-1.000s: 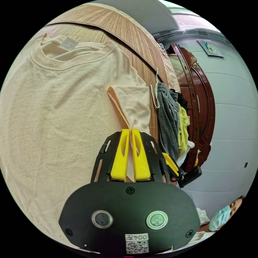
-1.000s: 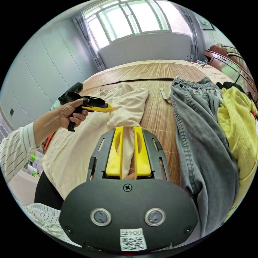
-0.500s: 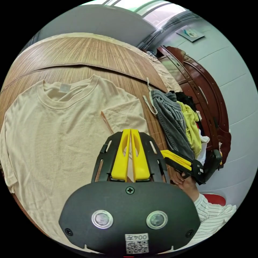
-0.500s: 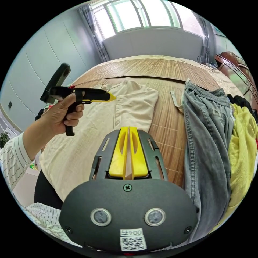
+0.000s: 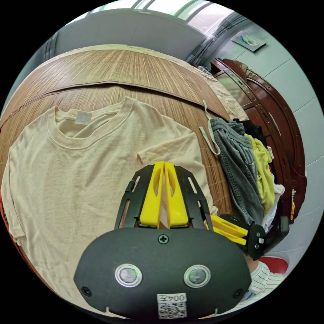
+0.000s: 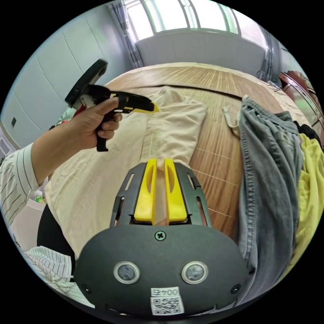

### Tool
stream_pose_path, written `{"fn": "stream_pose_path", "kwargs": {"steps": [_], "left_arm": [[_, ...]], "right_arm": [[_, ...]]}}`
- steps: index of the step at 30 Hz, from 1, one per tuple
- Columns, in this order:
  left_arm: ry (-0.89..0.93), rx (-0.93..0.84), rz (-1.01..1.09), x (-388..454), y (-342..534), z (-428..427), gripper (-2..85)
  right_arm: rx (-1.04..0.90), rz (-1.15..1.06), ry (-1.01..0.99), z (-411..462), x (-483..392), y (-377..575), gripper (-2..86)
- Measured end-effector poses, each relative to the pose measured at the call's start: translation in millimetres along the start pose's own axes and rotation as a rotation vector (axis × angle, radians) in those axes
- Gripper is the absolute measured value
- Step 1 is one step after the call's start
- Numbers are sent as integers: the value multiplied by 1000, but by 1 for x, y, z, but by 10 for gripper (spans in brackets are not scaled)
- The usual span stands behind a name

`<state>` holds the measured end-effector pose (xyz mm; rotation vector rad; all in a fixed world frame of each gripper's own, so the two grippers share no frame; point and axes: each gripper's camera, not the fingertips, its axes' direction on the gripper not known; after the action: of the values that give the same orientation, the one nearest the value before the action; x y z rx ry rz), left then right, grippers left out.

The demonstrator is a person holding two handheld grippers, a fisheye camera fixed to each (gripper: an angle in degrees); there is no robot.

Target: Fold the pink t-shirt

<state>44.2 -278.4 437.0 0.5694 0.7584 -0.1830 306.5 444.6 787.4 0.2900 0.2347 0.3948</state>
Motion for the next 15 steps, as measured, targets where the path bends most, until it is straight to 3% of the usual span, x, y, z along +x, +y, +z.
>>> {"fn": "stream_pose_path", "kwargs": {"steps": [2, 7, 11, 15], "left_arm": [[49, -43, 48, 13, 18, -14, 1], [10, -205, 245, 61, 87, -10, 1], [-24, -249, 223, 53, 104, 0, 1], [53, -229, 140, 29, 109, -20, 1]], "right_arm": [[79, 48, 22, -22, 16, 13, 7], [65, 104, 26, -20, 29, 11, 0], [-48, -21, 108, 7, -3, -3, 15], [-109, -53, 142, 20, -13, -4, 32]]}}
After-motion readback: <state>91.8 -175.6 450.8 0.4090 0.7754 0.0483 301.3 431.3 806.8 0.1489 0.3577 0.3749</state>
